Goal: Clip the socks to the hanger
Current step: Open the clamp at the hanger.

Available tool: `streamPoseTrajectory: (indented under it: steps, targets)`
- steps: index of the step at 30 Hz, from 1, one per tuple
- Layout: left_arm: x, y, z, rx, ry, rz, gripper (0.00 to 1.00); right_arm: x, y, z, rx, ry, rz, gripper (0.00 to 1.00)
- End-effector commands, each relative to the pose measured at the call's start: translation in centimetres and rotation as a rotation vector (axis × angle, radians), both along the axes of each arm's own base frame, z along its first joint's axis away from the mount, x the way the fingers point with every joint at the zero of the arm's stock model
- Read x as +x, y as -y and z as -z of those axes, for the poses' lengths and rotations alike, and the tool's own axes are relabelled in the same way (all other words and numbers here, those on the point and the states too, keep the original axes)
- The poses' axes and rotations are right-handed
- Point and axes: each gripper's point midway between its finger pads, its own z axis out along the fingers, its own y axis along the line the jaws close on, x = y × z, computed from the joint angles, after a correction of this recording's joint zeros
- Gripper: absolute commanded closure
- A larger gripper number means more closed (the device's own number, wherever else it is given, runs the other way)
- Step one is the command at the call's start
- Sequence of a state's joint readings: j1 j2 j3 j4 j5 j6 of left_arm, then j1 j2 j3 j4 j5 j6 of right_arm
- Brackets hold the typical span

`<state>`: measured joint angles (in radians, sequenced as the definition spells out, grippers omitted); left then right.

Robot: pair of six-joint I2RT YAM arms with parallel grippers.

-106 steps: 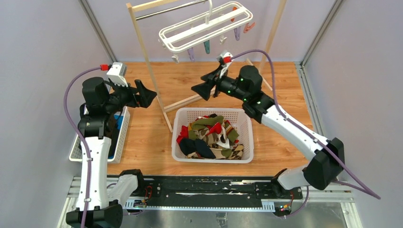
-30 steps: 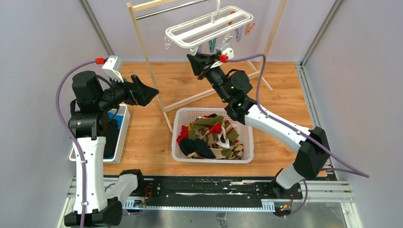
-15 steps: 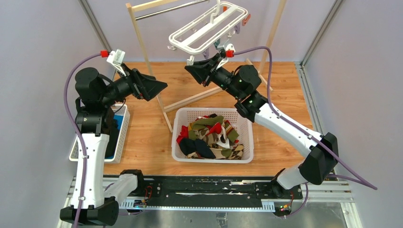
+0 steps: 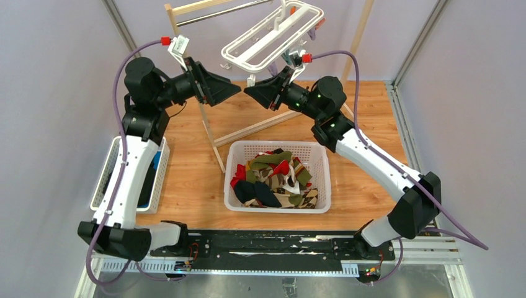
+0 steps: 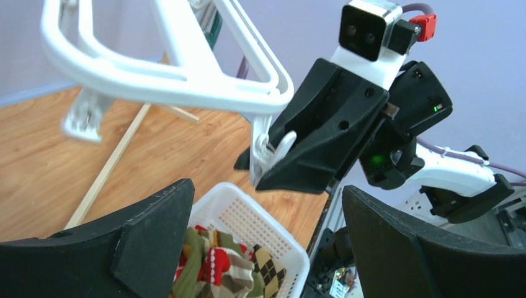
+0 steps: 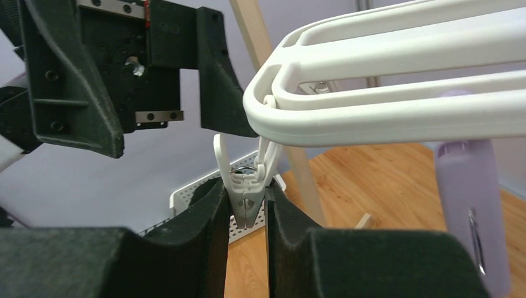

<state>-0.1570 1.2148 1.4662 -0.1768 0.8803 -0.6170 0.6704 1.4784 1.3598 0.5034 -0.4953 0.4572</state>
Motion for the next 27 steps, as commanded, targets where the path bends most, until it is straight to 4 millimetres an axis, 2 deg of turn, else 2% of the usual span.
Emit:
streamPoseTrajectory:
  steps: [1, 13, 24, 27]
  targets:
    - [-0.5, 1.7, -2.7, -0.039, 0.059, 0.085, 0.07, -1.2, -0.6, -1.8, 0.039, -0.025, -0.126, 1.0]
    - [0.5, 2.8, -2.5, -0.042, 0.089, 0.139, 0.15, -1.6, -1.0, -2.4, 0.116, -0.125, -0.321, 1.0]
    - [2.0, 3.3, -1.1, -0.033, 0.054, 0.141, 0.22, -2.1, -0.7, -2.8, 0.153, -0.164, -0.389, 1.0]
    - [2.4, 3.3, -1.5, -0.045, 0.076, 0.133, 0.23, -2.2, -0.5, -2.8, 0.155, -0.168, -0.399, 1.0]
